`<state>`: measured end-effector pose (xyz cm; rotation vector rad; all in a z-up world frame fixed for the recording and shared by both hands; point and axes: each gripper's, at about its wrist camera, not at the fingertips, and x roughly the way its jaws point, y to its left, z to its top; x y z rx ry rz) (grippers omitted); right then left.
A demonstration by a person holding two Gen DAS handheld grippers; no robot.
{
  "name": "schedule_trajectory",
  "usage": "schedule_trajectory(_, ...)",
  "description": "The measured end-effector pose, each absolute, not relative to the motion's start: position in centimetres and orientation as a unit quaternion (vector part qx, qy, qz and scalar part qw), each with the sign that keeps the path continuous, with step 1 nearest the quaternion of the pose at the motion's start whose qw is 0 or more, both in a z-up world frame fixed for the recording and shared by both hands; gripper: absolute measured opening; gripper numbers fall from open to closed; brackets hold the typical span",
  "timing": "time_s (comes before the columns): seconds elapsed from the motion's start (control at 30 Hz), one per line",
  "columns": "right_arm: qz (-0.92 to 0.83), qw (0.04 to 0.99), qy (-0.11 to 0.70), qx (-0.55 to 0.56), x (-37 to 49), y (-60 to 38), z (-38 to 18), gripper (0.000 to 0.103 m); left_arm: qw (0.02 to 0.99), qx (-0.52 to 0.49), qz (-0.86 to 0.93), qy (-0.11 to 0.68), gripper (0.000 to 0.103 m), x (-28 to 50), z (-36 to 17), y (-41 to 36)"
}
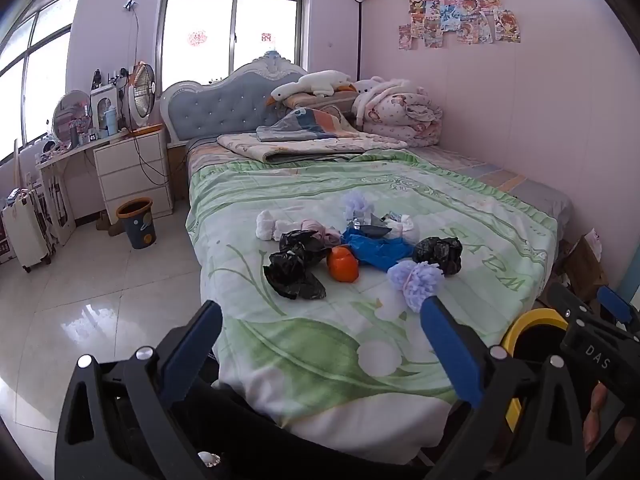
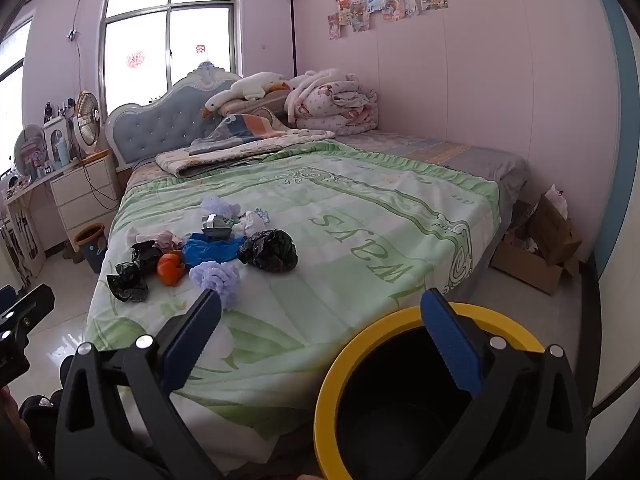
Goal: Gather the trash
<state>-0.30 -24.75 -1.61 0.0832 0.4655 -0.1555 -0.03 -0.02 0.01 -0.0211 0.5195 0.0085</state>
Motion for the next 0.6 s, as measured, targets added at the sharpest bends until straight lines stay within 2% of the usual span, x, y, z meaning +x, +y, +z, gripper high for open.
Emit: schedule_trajectory(0.6, -0.075, 0.969, 0.233, 0.042, -0.26, -24.64, -1.59, 0.096, 0.967, -0.012, 0.007, 0.255, 0.096, 0.20, -0.09, -0.15)
